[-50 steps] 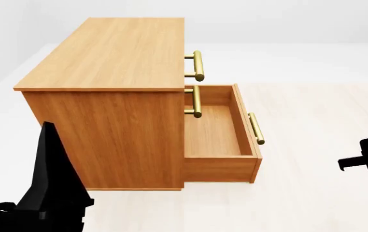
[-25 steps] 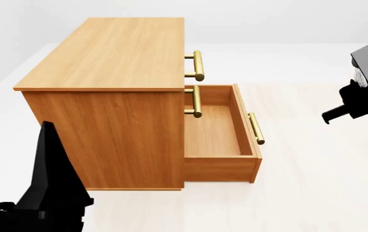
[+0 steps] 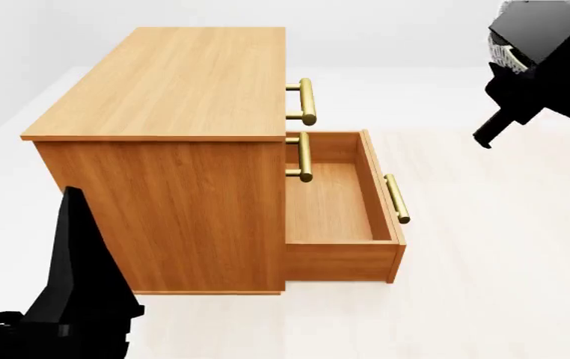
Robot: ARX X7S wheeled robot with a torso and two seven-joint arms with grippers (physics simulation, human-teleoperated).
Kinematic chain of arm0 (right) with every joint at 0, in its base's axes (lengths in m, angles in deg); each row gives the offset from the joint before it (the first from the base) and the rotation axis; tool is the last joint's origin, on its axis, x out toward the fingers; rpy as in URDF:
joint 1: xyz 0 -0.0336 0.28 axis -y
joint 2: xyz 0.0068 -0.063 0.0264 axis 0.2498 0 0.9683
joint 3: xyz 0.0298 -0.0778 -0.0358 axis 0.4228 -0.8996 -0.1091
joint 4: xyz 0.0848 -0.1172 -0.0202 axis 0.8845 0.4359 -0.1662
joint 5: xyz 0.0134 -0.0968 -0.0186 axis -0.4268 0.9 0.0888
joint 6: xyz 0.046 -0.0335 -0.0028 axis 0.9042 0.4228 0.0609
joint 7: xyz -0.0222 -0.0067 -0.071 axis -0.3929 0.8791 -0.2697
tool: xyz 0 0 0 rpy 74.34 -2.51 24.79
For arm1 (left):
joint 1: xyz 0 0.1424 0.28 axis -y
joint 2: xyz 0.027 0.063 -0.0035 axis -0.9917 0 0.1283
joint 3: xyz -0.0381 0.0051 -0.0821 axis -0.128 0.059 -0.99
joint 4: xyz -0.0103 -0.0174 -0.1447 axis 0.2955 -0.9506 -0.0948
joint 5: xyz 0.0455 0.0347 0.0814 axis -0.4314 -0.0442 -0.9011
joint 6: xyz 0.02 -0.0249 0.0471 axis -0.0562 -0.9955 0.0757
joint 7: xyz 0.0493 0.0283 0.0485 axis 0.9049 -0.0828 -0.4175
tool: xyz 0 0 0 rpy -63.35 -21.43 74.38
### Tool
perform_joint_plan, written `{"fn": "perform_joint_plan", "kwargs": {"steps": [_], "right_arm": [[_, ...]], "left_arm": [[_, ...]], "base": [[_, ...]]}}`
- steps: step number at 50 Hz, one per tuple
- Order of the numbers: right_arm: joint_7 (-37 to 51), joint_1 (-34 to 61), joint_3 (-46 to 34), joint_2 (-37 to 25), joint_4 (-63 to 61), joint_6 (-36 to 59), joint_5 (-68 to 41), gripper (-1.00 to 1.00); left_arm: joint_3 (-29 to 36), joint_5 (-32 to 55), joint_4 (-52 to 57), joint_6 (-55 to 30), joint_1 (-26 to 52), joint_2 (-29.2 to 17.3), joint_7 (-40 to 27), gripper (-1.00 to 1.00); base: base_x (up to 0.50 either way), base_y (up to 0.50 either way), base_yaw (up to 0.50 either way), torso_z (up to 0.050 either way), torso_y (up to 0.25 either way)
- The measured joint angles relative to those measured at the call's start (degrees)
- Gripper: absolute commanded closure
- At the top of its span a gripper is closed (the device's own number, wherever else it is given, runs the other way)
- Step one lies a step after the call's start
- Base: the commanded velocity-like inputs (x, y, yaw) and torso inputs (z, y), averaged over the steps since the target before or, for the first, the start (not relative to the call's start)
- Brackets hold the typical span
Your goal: Put the bowl on top of the cabinet.
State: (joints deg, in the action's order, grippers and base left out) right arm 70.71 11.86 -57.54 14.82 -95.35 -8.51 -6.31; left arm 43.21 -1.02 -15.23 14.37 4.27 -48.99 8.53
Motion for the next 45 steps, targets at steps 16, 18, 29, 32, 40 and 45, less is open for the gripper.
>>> {"fn": "perform_joint_plan", "kwargs": {"steps": [16, 18, 29, 32, 40, 45], "right_arm": [[-13.1, 12.3, -7.0, 7.4, 6.8, -3.8, 2.6, 1.00], [-14.4, 13.5, -7.6, 8.6, 8.0, -4.5, 2.8, 1.00], [-20.3, 19.2, -10.4, 14.1, 13.2, -7.8, 3.9, 1.00], [-21.4, 20.6, -10.9, 15.2, 14.4, -8.6, 4.3, 1.00], [-23.4, 22.7, -11.6, 17.7, 16.3, -11.5, 4.9, 1.00], [-24.1, 23.1, -12.1, 19.6, 17.6, -13.7, 5.3, 1.00]], "left_arm": [[0.2, 0.0, 0.1, 0.1, 0.1, -0.1, -0.2, -1.00], [0.2, 0.0, 0.1, 0.1, 0.1, -0.2, -0.3, -1.00], [0.4, 0.0, 0.2, 0.3, 0.1, -0.4, -0.5, -1.00], [0.4, 0.0, 0.3, 0.3, 0.1, -0.4, -0.5, -1.00], [0.5, 0.0, 0.2, 0.5, 0.1, -0.5, -0.6, -1.00], [0.6, 0.0, 0.2, 0.5, 0.2, -0.5, -0.6, -1.00]], "base": [[0.00, 0.00, 0.00, 0.000, 0.001], [0.00, 0.00, 0.00, 0.000, 0.000], [0.00, 0.00, 0.00, 0.000, 0.001], [0.00, 0.00, 0.00, 0.000, 0.000], [0.00, 0.00, 0.00, 0.000, 0.000], [0.00, 0.00, 0.00, 0.000, 0.000]]}}
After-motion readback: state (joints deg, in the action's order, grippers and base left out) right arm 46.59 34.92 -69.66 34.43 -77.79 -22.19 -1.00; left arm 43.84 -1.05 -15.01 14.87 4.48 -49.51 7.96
